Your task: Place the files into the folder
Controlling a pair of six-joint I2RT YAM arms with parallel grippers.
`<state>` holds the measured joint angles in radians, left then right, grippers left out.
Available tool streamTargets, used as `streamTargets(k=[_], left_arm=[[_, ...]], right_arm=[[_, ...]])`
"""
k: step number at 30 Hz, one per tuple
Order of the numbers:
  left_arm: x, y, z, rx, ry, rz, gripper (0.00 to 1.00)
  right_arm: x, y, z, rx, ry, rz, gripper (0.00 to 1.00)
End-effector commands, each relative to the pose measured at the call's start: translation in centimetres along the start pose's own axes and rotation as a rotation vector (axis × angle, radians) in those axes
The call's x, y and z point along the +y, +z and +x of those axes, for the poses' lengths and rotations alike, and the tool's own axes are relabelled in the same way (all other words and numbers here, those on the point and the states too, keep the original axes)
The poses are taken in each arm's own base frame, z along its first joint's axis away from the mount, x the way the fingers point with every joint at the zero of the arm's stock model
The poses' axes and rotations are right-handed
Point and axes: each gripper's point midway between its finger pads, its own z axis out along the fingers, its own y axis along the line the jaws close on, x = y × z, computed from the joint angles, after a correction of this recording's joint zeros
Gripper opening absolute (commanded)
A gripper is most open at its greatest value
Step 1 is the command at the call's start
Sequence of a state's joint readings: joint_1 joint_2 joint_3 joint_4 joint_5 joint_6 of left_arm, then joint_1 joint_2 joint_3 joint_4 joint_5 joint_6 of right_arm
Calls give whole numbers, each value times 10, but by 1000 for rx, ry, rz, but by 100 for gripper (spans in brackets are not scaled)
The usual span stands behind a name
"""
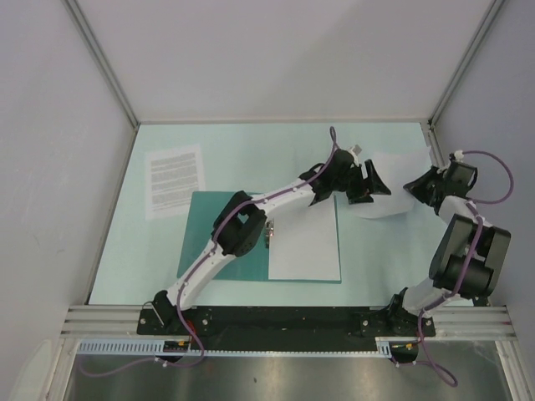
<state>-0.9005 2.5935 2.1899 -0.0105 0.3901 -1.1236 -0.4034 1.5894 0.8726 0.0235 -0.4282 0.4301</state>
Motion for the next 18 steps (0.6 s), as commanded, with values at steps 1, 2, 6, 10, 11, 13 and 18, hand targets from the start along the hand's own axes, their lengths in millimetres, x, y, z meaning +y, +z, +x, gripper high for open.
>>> streamTargets(k=[1, 2, 6, 10, 11, 13, 18], left_arm=[[-140, -89, -18, -15, 252, 177, 81], [-139, -99, -14, 5, 267, 158, 81], [-143, -167, -5, 6, 370, 120, 83], [-120, -234, -10, -61, 392, 46, 86], [-108, -249, -17, -87, 390, 13, 86], [-91, -284, -14, -136, 414, -53, 88], [-20, -354, -10, -241, 402, -293, 89]], right_arm=[[48, -45, -46, -160, -158, 7, 0], [58, -50, -47, -169, -177, -3, 0], [122, -80, -46, -205, -254, -108, 0], [215, -110, -11, -195, -369, -294, 0], [232, -120, -6, -200, -390, -331, 0], [268, -137, 9, -190, -395, -423, 0], [358, -195, 80, -29, -373, -802, 0]])
